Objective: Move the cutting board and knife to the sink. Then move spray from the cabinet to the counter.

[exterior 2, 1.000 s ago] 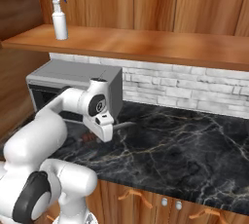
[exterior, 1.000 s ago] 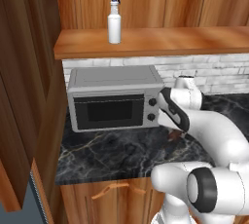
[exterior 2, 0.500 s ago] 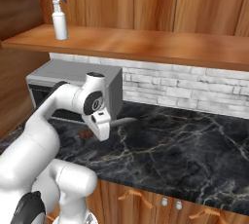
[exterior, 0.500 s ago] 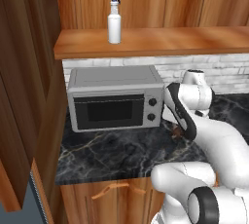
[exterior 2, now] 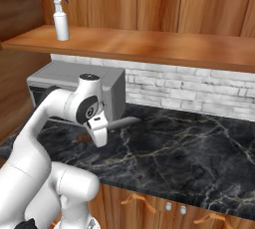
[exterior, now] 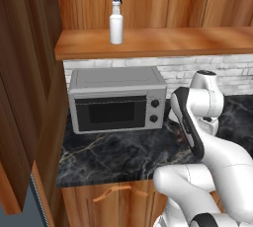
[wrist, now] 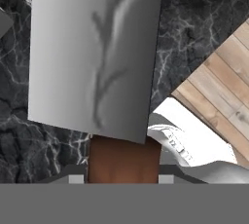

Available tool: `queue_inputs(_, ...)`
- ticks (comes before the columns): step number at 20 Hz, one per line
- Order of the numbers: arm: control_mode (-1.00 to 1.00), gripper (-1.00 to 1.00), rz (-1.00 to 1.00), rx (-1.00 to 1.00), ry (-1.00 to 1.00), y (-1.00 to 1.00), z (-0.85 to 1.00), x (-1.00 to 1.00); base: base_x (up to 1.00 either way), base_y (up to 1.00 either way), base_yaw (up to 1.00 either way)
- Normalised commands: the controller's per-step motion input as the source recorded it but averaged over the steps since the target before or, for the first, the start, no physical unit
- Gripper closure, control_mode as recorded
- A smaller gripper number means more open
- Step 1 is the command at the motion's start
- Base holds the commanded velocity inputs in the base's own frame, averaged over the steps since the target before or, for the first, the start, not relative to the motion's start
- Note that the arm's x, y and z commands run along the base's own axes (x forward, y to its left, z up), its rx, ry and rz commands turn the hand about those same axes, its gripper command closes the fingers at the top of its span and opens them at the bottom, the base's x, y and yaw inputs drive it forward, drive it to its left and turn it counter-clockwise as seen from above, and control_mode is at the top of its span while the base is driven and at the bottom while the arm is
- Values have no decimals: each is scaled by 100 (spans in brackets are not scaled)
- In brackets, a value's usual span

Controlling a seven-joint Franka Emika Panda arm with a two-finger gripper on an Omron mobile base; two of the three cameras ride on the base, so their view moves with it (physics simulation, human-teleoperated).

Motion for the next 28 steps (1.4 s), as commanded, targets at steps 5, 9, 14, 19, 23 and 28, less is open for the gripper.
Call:
queue_inputs(5,-100,100,-4,-2,0,0,18,-15,0,0,0)
queue_inputs(9,-100,100,-1,0,0,0,2,-4,0,0,0)
queue_inputs(14,-100,100,0,0,0,0,0,0,0,0,0)
queue_inputs(19,100,100,0,0,0,0,0,0,0,0,0)
queue_inputs(23,100,100,0,0,0,0,0,0,0,0,0)
queue_inputs(28,100,100,0,0,0,0,0,0,-13,0,0)
